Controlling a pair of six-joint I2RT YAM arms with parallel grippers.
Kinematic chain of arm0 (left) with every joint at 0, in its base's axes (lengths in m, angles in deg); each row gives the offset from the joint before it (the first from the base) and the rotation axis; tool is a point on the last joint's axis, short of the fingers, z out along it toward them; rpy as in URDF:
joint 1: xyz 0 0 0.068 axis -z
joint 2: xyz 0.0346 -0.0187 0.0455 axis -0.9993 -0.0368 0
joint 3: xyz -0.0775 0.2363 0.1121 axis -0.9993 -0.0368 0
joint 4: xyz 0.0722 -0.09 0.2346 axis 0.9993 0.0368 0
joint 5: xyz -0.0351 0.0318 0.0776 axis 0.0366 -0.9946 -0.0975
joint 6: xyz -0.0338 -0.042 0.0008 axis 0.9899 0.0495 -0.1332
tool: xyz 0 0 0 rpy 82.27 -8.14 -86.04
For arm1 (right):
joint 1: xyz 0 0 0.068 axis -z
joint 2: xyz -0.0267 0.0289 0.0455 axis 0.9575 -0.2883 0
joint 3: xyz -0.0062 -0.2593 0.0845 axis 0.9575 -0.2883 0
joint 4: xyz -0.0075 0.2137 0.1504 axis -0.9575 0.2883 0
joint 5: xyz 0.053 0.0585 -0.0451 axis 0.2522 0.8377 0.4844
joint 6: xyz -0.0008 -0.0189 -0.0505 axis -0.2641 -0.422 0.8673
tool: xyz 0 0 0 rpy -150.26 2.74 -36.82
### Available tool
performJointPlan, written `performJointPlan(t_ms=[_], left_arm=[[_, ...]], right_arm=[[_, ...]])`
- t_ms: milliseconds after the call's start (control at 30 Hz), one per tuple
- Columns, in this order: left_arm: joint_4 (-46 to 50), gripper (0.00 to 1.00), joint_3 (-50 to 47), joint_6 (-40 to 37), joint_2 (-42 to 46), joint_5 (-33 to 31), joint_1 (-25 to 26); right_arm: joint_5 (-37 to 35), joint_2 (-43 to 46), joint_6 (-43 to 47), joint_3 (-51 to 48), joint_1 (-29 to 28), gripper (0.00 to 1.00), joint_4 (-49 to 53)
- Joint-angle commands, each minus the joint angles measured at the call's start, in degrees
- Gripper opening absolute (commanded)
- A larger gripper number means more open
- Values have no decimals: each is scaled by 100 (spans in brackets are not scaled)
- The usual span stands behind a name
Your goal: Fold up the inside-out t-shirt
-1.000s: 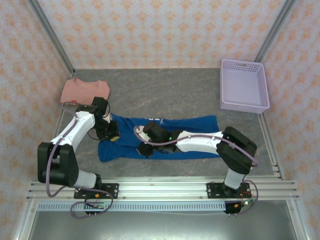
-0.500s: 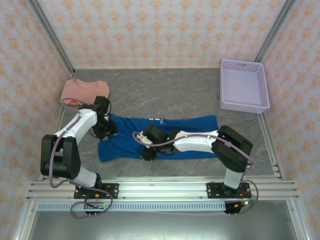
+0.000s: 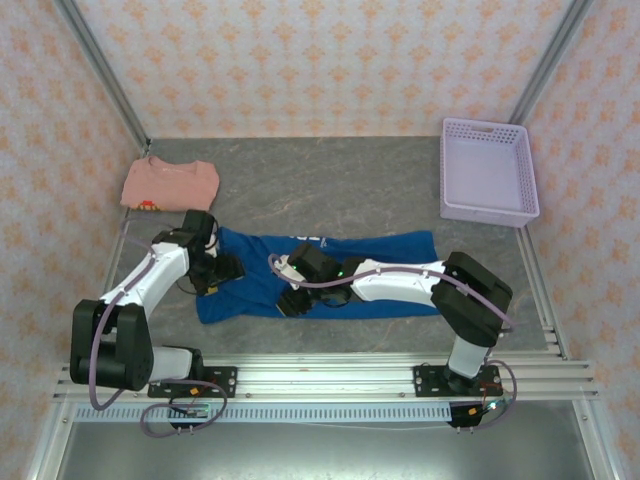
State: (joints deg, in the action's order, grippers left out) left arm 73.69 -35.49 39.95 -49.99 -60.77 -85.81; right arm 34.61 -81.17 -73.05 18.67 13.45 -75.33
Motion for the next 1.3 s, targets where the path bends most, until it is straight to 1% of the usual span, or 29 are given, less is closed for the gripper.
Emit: performJointPlan(t_ms=[0, 67, 133, 200, 333, 467, 600, 667, 767, 1000, 1067, 1167, 1267], left_arm=[[-461, 70, -258, 99, 301, 173, -25], [-541, 67, -334, 125, 333, 165, -16], [-574, 60, -310, 108, 264, 144, -21], [-537, 53, -250, 76, 123, 124, -15], [-566, 39, -219, 63, -61, 273, -15], [-555, 24, -218, 64, -45, 367, -15], [-547, 17, -219, 54, -51, 424, -13], [-556, 15, -228, 54, -48, 454, -7], [-549, 12, -225, 53, -59, 482, -11], [-433, 6, -192, 97, -54, 554, 0], [-329, 4, -163, 131, -46, 610, 2], [-101, 3, -49, 176, -39, 768, 0], [109, 2, 52, 178, -27, 984, 2]], right_arm=[[3, 39, -77, -13, 12, 34, -82], [-137, 19, -146, -5, 11, 33, -84], [-71, -68, -238, 48, 18, 32, -131], [84, -153, -391, 70, -6, 37, -263], [167, -312, -658, 48, -67, 47, -571], [141, -510, -690, 162, -128, 51, -673], [197, -728, -742, 322, -134, 53, -739], [162, -831, -724, 417, -137, 52, -699], [54, -873, -715, 506, -133, 47, -635], [-98, -684, -667, 497, -136, 18, -416], [-190, -552, -622, 464, -138, 12, -291], [-250, -330, -570, 409, -81, 7, -113], [-264, -142, -525, 332, 29, 4, 49]])
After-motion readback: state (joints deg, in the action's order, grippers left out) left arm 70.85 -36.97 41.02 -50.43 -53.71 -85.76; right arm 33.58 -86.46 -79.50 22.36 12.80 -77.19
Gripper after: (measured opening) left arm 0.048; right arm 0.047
